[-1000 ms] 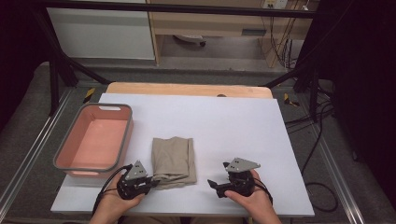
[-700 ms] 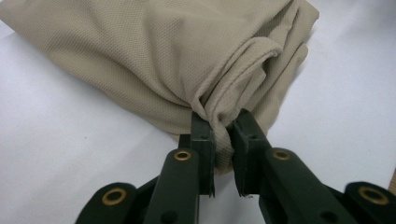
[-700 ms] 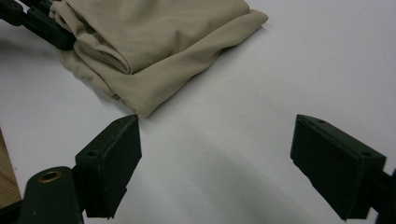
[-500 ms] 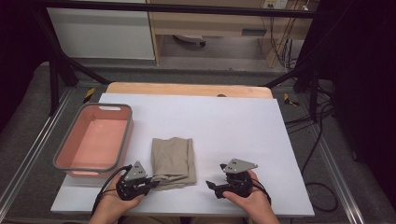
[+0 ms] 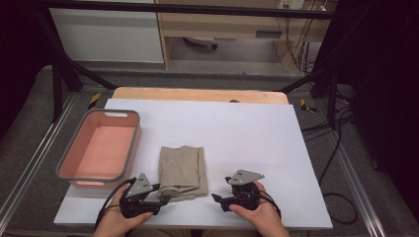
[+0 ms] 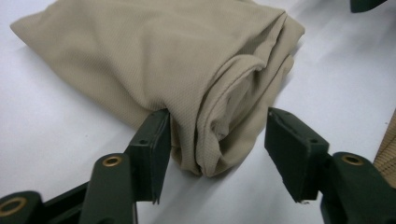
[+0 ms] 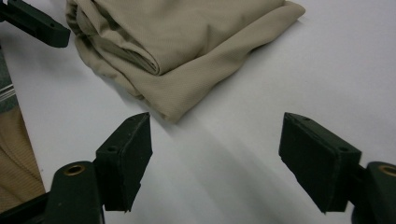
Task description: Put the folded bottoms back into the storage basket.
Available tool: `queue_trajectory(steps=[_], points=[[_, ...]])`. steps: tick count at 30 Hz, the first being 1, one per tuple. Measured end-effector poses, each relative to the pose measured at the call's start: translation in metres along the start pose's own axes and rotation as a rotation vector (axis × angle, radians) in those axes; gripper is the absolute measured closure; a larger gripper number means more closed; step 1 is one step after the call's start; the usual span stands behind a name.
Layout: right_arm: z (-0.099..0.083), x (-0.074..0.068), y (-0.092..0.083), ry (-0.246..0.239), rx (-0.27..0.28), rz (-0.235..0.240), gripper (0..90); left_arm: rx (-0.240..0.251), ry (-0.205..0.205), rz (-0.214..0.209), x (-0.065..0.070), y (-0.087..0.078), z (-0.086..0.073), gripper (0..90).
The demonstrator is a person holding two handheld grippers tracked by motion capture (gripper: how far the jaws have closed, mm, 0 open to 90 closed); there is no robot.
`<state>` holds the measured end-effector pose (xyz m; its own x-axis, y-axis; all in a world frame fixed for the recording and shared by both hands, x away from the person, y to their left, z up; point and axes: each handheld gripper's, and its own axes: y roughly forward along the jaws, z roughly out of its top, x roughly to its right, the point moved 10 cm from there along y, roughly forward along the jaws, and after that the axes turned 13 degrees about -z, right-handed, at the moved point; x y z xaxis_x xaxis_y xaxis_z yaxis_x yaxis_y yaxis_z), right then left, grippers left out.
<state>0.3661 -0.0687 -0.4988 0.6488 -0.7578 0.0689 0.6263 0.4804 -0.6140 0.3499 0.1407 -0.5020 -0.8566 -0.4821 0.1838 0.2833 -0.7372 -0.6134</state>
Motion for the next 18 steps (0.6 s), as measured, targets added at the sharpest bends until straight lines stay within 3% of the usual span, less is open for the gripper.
queue_trajectory(steps=[4,10,18], points=[[0.002,-0.008,0.006,-0.012,-0.007,0.016,31.8,0.042,0.004,0.018,-0.003,-0.002,0.008,29.8],[0.005,-0.022,0.018,-0.021,-0.035,0.051,38.3,0.079,-0.008,0.04,-0.006,-0.003,0.014,22.1],[0.005,-0.032,0.034,-0.047,-0.079,0.066,49.6,0.119,-0.028,0.049,-0.008,-0.006,0.019,20.0]])
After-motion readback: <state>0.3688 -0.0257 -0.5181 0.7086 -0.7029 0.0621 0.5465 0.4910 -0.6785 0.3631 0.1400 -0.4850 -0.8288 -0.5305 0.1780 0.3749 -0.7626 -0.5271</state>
